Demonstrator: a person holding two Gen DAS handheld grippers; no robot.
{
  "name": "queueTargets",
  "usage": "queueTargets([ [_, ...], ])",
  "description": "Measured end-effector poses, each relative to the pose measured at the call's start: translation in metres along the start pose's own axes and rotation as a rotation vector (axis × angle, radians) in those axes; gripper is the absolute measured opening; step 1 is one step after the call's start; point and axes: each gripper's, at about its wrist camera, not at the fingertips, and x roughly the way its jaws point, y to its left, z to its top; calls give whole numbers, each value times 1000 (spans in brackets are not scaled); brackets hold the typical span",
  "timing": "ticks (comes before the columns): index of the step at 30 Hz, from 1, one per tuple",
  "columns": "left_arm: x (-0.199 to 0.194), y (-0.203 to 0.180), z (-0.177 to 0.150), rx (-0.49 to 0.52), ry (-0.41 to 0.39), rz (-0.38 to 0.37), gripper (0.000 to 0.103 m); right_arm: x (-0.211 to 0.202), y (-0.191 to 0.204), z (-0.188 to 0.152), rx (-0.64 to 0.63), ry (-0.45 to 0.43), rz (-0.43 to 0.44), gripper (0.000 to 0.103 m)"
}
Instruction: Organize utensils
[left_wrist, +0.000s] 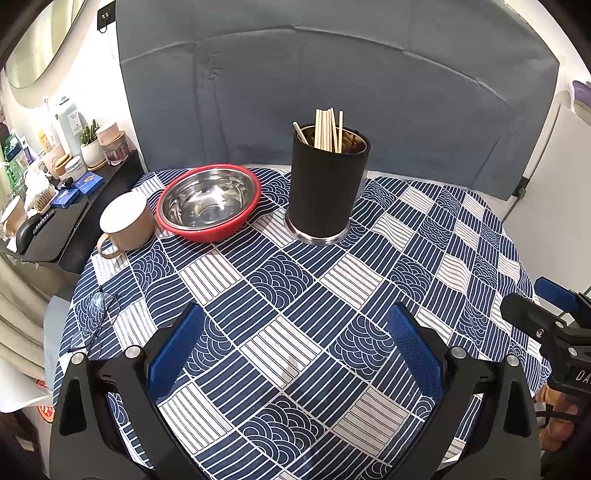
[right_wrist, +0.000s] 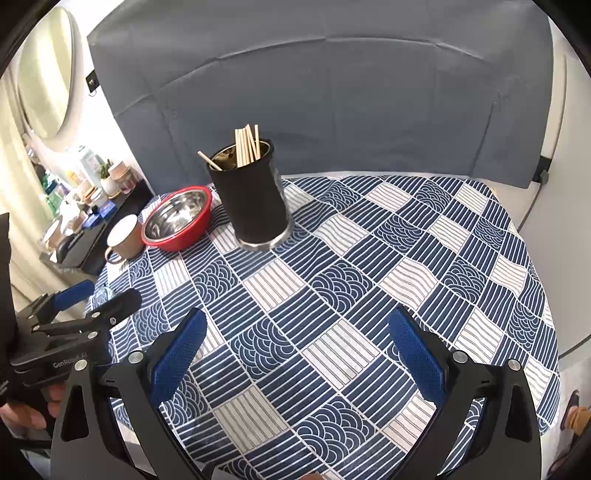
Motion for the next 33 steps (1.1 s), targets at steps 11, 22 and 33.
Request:
queueTargets([
  [11, -3, 1, -2, -7, 1, 8, 97, -4, 2, -4, -7, 0, -2, 95],
  [22, -7, -1, -4, -3, -10, 14, 97, -8, 1, -5, -13, -1, -3, 95],
  [33, -11, -4, -4, 12, -15, 16, 97, -9, -1, -7, 1, 4, 0, 95],
])
